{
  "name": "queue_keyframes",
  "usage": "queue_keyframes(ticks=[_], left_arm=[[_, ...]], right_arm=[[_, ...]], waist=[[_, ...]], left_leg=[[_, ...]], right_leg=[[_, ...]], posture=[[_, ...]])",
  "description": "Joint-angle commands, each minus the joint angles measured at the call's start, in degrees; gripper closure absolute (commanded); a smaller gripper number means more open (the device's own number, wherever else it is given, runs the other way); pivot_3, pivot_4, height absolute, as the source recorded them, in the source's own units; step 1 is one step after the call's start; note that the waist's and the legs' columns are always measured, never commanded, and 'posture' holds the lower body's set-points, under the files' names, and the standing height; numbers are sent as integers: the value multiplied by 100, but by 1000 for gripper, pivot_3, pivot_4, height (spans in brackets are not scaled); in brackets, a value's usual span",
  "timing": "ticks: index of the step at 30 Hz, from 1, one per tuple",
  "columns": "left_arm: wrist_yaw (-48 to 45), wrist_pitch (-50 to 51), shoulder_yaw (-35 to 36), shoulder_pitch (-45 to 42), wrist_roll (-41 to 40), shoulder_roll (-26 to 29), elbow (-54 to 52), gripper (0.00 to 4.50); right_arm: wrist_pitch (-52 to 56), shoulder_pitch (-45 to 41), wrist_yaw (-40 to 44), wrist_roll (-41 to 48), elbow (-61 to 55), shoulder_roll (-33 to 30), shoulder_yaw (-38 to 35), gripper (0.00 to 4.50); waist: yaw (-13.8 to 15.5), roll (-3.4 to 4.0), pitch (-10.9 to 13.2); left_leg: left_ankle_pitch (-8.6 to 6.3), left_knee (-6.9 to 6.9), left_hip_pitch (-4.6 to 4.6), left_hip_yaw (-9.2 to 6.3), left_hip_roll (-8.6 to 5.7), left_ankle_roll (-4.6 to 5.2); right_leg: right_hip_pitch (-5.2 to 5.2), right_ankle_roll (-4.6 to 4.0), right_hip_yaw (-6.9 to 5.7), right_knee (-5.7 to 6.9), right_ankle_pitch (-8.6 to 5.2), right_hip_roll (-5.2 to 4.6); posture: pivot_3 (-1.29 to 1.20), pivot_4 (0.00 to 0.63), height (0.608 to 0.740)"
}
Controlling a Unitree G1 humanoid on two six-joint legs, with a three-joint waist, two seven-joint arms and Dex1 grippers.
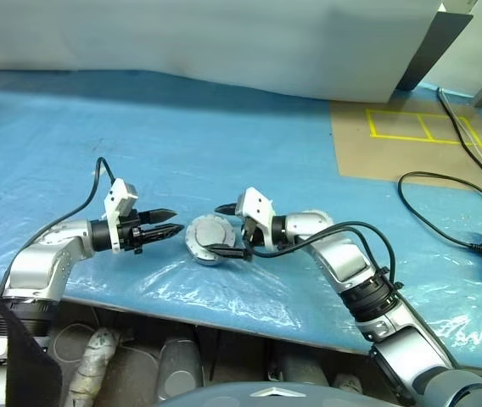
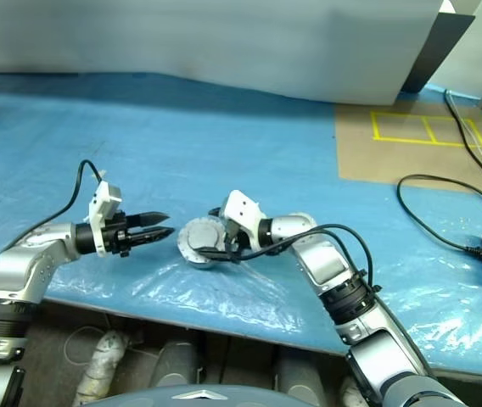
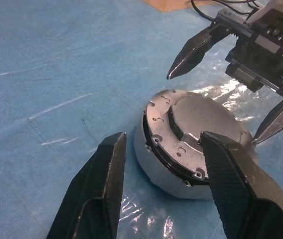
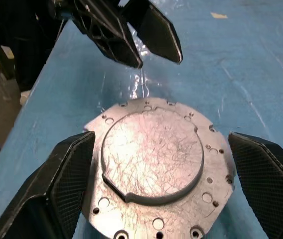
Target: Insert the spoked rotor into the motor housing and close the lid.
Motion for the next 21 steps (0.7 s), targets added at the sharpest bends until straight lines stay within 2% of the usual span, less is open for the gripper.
queue_keyframes(ticks=[1,7,10,13,21], left_arm=[[28,-25,82,-13,-84,-8,-198,2000],[72,-74,85,13,-56,-37,-171,2000],[89,-82,86,18,-53,-42,-169,2000],[105,-94,84,17,-49,-46,-160,2000],[120,-121,52,-17,-24,-74,-108,2000]], right_arm=[[-169,-36,62,-63,86,25,25,13],[-430,-24,24,-292,366,68,151,13],[-637,-4,52,-353,418,77,160,556],[-598,15,136,-277,420,83,114,1515],[-475,-11,30,-434,454,118,164,1537]], waist=[[0,0,0],[-1,0,0],[-2,0,0],[-2,0,0],[-2,0,0]], left_leg=[[0,0,0,0,0,0],[0,0,7,0,1,0],[0,0,9,0,0,0],[0,1,8,0,0,1],[0,1,11,1,0,1]], right_leg=[[0,0,0,0,0,0],[4,0,0,2,0,0],[5,0,1,2,0,0],[5,0,2,2,0,0],[7,0,3,1,0,0]], posture=[[0,150,740],[0,150,740],[0,150,740],[0,150,740],[0,150,740]])
